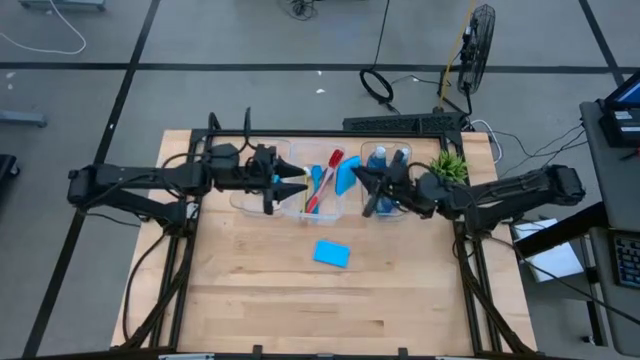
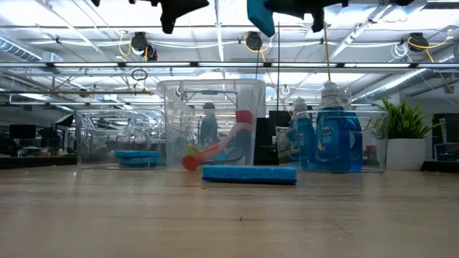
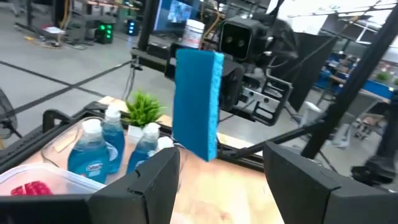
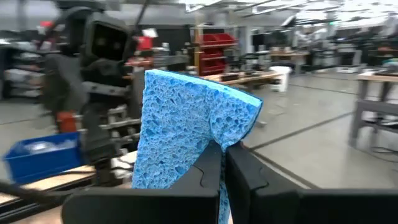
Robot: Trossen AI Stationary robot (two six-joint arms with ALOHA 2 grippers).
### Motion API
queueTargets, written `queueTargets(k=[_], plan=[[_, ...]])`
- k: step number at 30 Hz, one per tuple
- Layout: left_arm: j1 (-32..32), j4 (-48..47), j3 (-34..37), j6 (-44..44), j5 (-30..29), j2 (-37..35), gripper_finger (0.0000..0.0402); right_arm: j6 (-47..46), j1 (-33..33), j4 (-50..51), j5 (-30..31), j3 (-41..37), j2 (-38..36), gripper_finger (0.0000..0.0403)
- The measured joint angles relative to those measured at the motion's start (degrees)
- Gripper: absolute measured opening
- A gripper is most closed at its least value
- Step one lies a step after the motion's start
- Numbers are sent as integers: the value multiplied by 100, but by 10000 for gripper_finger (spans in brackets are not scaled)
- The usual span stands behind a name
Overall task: Pick & Place Kitchen Sink Supplies
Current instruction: Put the sponge into the left transparent bin
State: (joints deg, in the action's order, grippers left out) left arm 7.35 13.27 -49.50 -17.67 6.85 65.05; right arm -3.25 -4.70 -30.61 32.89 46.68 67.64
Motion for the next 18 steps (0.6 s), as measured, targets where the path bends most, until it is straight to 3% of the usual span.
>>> queueTargets(k=[8, 18], plan=[[0, 617, 2, 556, -255, 479, 230, 119, 104, -286, 749, 387, 669, 0], [0, 1063, 2, 898, -613, 951, 230, 116, 150, -644, 802, 428, 1028, 0]])
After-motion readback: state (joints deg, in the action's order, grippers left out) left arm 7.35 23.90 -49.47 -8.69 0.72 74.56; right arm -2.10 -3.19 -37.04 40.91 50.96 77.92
